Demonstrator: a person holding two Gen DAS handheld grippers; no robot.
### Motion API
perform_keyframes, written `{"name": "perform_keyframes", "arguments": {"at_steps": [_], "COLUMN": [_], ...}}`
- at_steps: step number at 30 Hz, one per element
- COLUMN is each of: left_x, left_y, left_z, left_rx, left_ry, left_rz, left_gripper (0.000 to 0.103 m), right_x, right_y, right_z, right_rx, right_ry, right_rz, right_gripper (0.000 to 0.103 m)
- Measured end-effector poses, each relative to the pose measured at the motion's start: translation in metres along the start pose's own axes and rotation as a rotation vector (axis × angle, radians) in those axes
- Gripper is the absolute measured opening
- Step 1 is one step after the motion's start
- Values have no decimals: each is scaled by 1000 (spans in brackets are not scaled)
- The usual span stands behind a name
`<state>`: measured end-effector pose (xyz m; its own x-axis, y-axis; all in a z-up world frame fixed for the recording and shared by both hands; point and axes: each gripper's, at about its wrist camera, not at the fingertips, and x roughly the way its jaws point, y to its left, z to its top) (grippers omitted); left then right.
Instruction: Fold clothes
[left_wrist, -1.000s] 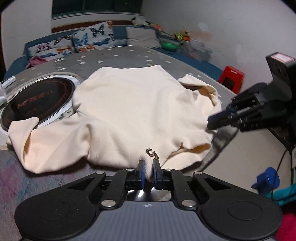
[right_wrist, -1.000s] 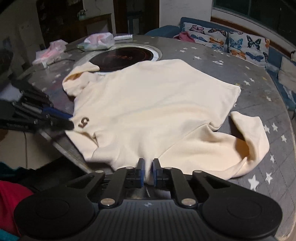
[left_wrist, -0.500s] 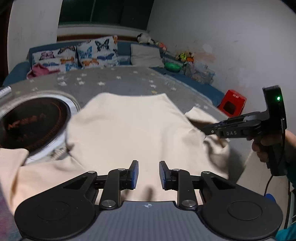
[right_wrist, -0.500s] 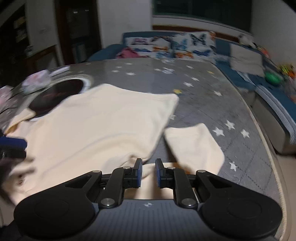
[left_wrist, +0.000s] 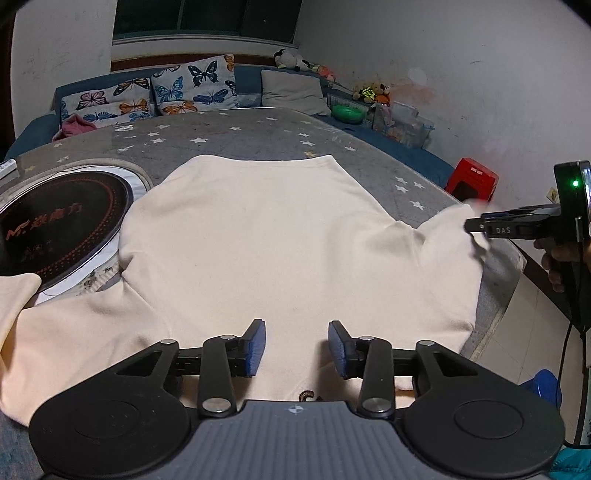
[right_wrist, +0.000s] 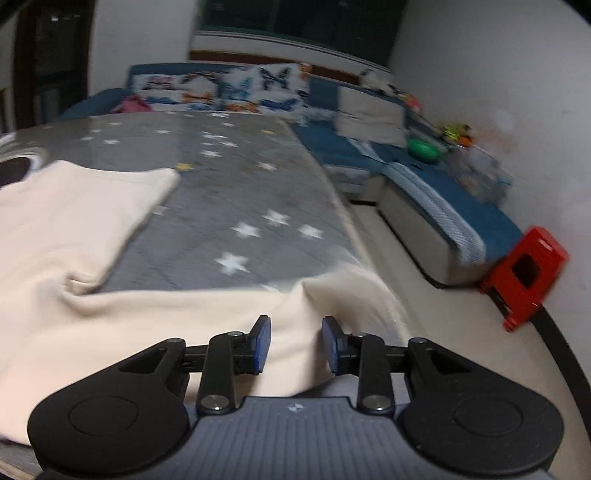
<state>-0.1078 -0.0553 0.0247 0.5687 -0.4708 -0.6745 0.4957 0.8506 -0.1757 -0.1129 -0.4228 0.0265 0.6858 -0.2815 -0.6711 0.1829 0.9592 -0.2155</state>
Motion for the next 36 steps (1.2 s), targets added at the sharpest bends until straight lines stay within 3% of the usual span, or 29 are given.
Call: {"name": "perform_keyframes", "arguments": {"at_steps": [4,11,19,25,31,34,36], "left_x": [-3,-11,-19,18,57,69,76], "left_y": [2,20,46,69,82,84,85], "left_z": [0,18,44,81,93,95,96], "left_rx": [-16,-59,-118,-145,-115,-103,-96], "left_ry": [-4,-50,-104,-114,-59,-43,-32], "left_rz": [15,87,181,305,312,293,280], "left_gripper": [45,48,48,48,50,47,30], "right_x": [-7,-2,-5,-13,-14,-13,-10], "right_y": [-7,15,33,53,86,98,103], "right_z": [-2,5,17,33,47,51,53], "right_rx": [0,6,-41,-68,-139,-169,-177], "right_ry": [-23,-7,-21,-55,-77,-83,-80], "right_rz": [-33,169,204,315,389,400,405], "right_gripper": [36,38,39,39,42,43,43]}}
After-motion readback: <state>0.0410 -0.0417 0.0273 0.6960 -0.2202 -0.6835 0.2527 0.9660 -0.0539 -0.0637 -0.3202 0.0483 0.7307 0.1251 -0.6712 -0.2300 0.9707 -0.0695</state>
